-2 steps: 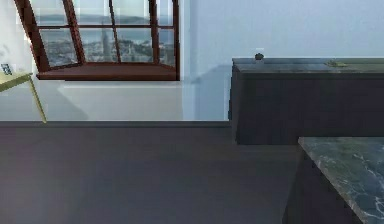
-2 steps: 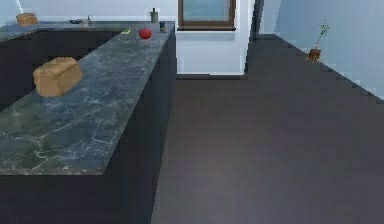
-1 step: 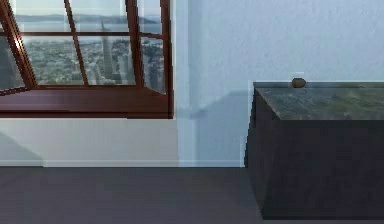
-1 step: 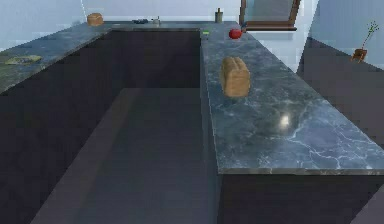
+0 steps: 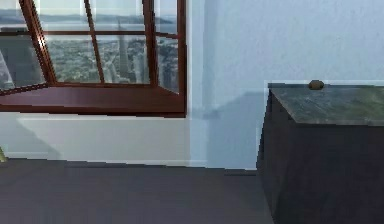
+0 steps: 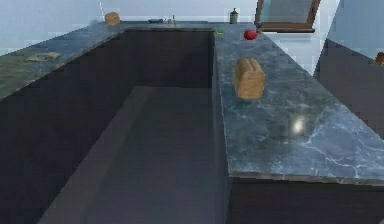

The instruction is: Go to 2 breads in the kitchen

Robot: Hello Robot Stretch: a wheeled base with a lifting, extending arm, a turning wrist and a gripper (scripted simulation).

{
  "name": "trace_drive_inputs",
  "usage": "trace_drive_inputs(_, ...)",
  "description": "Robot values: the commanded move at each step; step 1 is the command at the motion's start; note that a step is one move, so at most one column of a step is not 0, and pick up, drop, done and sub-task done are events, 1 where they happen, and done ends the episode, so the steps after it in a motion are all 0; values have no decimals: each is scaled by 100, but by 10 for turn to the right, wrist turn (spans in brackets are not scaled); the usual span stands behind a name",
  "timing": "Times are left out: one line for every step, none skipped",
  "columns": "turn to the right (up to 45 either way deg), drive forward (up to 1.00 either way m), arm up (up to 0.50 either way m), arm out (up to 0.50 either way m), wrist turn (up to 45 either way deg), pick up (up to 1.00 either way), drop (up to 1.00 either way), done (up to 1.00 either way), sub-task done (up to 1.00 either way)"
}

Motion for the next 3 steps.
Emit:
trace_drive_inputs(0, 5, 0, 0, 0, 0, 0, 0, 0)
trace_drive_inputs(420, 0, 0, 0, 0, 0, 0, 0, 0)
trace_drive_inputs(0, 40, 0, 0, 0, 0, 0, 0, 0)
